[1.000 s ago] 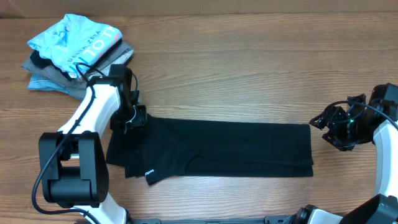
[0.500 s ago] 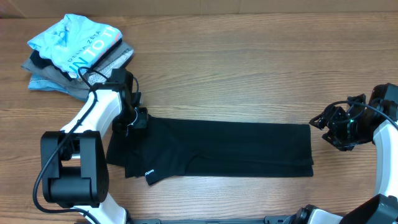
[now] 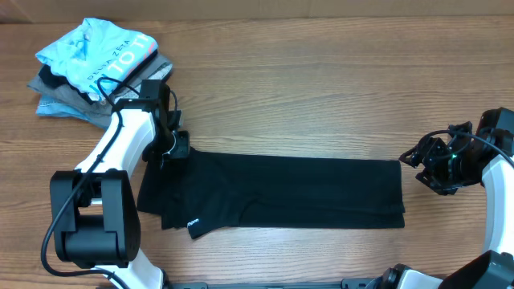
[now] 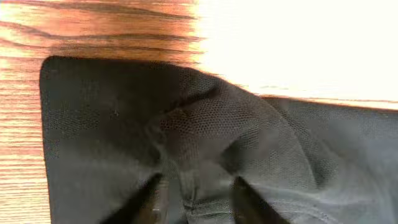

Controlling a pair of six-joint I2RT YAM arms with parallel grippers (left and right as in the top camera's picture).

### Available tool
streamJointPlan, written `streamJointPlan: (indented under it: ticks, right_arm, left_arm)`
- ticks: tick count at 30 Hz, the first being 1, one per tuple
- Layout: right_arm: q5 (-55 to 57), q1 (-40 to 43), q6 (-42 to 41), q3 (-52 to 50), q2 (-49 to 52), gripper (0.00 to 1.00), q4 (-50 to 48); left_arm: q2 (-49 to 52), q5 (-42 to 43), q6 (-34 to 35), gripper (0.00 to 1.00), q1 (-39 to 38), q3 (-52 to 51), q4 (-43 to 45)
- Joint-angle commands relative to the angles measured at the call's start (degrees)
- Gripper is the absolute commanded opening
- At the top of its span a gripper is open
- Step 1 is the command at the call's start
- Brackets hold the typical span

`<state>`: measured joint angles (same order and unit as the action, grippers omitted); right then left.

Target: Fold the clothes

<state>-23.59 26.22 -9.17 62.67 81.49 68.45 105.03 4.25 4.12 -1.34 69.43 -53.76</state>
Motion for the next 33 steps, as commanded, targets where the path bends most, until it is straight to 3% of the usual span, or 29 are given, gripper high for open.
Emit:
streamJointPlan:
  ticks: [1,4,9,14,33]
  right_arm:
    - [-0.5,0.1,0.2,1.3,-0.7,0.63,-0.2]
    - [-0.5,0.1,0.2,1.3,-0.7,0.63,-0.2]
    - [-0.5,0.1,0.2,1.3,-0.7,0.63,-0.2]
    - [-0.5,0.1,0.2,1.3,-0.7,0.63,-0.2]
    - [-0.5,0.1,0.2,1.3,-0.7,0.63,-0.2]
  left_arm:
    - [-1.2,-0.4,-1.4,0.42,0.6,-2.6,0.7]
    - [-1.2,-0.2,-1.4,0.41,0.6,-5.7,3.0]
    - [-1.2,0.5,-1.4,0.27,0.6,-7.6,4.3]
    - [-1.2,1.5,-1.4,0.05,0.6,-7.5,4.3]
    - [-1.2,0.1,-1.4,0.04,0.7,0.2,-0.6]
